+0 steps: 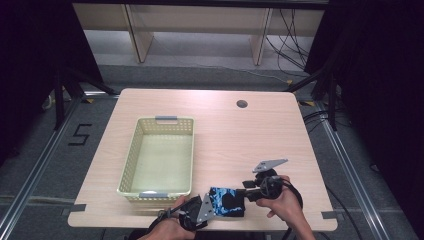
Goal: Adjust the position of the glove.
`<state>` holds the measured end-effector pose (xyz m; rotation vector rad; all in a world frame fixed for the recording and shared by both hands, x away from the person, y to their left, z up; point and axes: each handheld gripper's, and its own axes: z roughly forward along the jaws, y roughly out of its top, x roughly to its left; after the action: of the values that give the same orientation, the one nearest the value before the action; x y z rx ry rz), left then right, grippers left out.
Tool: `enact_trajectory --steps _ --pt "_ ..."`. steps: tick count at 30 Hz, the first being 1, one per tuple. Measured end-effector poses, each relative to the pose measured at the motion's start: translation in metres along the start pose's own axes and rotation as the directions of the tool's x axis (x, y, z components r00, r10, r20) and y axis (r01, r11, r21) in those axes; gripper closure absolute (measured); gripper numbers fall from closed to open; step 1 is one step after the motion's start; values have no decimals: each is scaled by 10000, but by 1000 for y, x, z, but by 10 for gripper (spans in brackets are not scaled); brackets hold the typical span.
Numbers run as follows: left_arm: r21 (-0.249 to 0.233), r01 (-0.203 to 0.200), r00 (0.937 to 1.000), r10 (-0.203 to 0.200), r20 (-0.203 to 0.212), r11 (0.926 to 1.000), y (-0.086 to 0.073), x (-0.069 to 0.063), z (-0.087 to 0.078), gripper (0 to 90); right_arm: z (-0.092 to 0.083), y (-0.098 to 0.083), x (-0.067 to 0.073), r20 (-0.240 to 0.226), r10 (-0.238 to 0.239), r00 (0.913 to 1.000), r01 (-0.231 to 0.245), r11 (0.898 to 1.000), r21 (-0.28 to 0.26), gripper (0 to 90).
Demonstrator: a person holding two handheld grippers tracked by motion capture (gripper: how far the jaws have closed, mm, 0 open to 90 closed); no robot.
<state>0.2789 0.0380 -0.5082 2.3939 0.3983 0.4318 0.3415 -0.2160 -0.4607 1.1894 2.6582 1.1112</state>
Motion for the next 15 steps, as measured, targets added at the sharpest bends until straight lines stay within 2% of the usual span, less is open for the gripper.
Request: enact_trajectory --steps 1,2,3,4,5,6,7,10,13,15 --pt "7 -13 10000 13 -21 10000 0 0 0 756 -2 -4 2 187 265 9995 -258 9991 -335 569" --pt "30 -11 10000 11 13 10000 0 0 0 759 -7 -8 2 328 496 9982 -489 9986 -199 579" --pt "8 -35 10000 36 -29 10000 0 0 0 761 -7 -15 3 385 886 9953 -862 9944 -609 583" --pt "15 -92 10000 92 -39 10000 0 0 0 763 -10 -20 2 312 1074 9937 -1059 9933 -453 592" --pt "-18 -132 9999 132 -26 9999 0 0 0 765 -12 -26 1 239 1435 9894 -1423 9887 -470 596" --pt "-6 -235 9997 235 -51 9997 0 0 0 767 -11 -38 0 294 2073 9778 -2041 9752 -853 607" --pt "-7 -163 9999 162 -36 9999 0 0 0 768 -10 -41 -1 177 2119 9771 -2095 9734 -923 607" --pt "-43 -155 9999 155 -27 9999 -1 0 0 769 -4 -51 -3 -77 2645 9644 -2640 9599 -946 609" --pt "-14 -200 9998 200 -88 9998 -1 -1 0 772 1 -54 -4 -91 2824 9592 -2822 9557 -841 609" --pt "-20 -208 9998 208 -75 9998 -1 0 0 772 5 -54 -6 -433 3049 9514 -3078 9460 -1015 612"
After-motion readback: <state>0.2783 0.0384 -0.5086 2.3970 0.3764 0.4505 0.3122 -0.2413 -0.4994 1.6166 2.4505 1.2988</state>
